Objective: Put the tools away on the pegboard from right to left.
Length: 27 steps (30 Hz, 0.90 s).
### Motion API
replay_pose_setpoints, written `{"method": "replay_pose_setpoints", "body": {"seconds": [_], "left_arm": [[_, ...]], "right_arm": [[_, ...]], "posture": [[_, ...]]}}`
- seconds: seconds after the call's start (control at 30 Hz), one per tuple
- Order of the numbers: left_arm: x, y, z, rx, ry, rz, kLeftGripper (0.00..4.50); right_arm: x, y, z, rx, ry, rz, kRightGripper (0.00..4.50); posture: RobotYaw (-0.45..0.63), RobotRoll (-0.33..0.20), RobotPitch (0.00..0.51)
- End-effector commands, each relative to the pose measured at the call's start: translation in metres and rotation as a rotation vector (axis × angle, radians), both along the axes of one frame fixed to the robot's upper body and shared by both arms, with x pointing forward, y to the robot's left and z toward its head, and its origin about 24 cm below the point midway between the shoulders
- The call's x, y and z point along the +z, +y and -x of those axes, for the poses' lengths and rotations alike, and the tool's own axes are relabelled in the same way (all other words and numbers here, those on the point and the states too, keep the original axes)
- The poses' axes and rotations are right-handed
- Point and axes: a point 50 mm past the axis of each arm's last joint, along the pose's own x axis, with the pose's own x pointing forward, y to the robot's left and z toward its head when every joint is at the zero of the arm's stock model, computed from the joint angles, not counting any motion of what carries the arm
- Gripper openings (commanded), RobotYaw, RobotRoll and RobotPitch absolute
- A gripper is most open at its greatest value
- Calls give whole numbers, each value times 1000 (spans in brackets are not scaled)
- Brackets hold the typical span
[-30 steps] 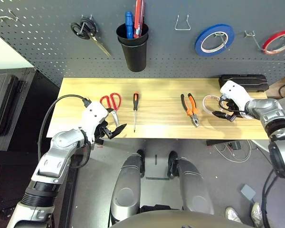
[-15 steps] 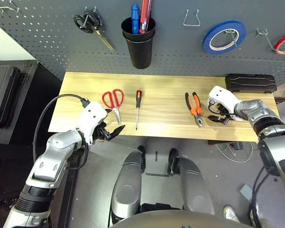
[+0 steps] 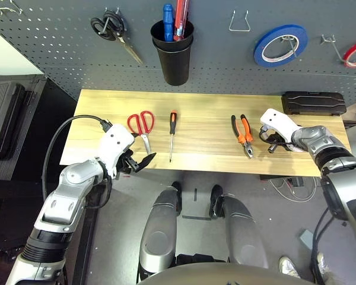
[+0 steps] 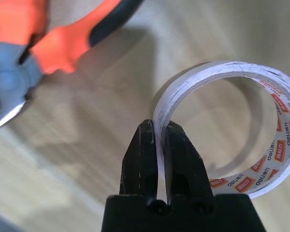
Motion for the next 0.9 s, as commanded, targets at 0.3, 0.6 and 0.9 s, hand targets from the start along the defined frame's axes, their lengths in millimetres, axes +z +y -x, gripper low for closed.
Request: {"method": "replay_pose_setpoints", "body": {"seconds": [0.3,0.6,0.9], "left_arm": [[18,-14,9,-129,-160,262,4500],[31,-31,27,-320,-155,333,4500],[51,-43,30,-409,-252,361,4500]], "right_arm": [[-19,-23,25,-67,-263,72,34],[-34,-21,55,-208,-544,103,34],[-28,-22,72,-268,-757,70,34]], "posture": [[302,0,242],[291,0,225],[293,0,210]]}}
